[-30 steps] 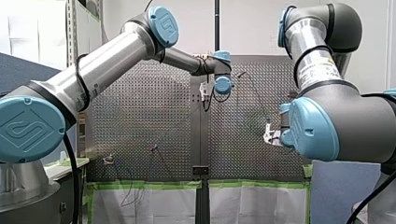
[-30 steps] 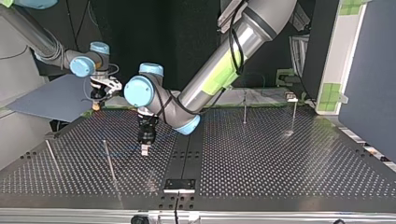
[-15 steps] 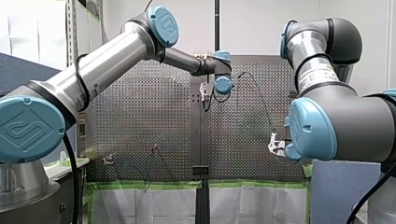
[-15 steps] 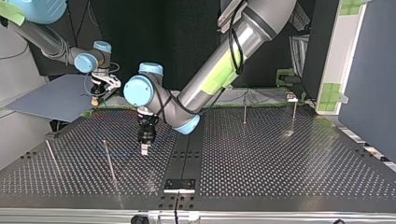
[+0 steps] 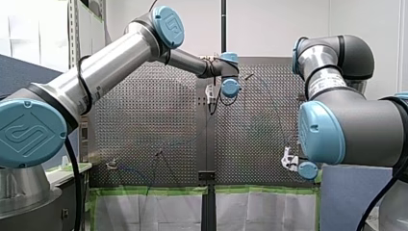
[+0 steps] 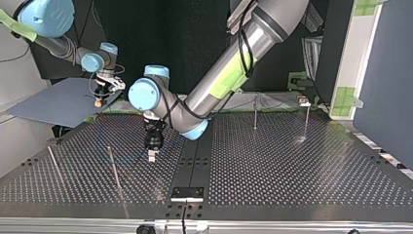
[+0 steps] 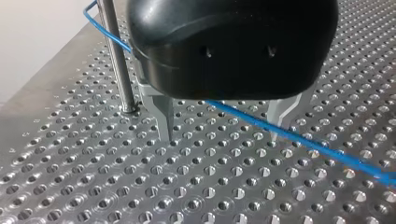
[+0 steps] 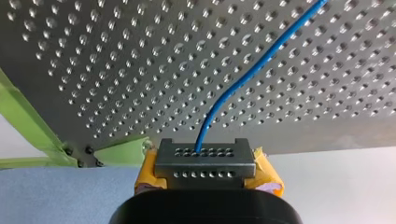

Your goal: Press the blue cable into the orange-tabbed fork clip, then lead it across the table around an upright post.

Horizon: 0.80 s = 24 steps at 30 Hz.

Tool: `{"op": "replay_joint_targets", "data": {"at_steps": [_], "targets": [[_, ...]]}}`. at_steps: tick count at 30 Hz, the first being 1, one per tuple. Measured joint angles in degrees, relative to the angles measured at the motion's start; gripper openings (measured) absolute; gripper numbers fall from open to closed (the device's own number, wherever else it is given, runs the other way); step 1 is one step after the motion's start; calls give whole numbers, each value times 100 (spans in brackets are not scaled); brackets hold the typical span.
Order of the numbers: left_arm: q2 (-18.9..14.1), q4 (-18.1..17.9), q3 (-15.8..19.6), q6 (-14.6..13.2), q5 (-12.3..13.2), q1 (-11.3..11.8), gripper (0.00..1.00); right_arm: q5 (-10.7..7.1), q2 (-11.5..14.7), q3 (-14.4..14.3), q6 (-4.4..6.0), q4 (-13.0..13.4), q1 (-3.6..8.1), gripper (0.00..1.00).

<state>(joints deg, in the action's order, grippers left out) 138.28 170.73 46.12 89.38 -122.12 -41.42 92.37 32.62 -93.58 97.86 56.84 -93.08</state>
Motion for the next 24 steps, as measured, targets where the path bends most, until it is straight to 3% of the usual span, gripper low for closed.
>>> {"op": "replay_joint_targets", "data": {"at_steps": [10, 18, 24], "targets": [[0, 3, 0, -49, -61, -15, 100, -2, -403, 210, -19, 65, 155, 0], [0, 5, 1, -52, -78, -23, 100, -3, -574, 278, -23, 232, 178, 0], [0, 30, 4, -62, -78, -22, 100, -4, -817, 456, -45, 96, 187, 0]]}}
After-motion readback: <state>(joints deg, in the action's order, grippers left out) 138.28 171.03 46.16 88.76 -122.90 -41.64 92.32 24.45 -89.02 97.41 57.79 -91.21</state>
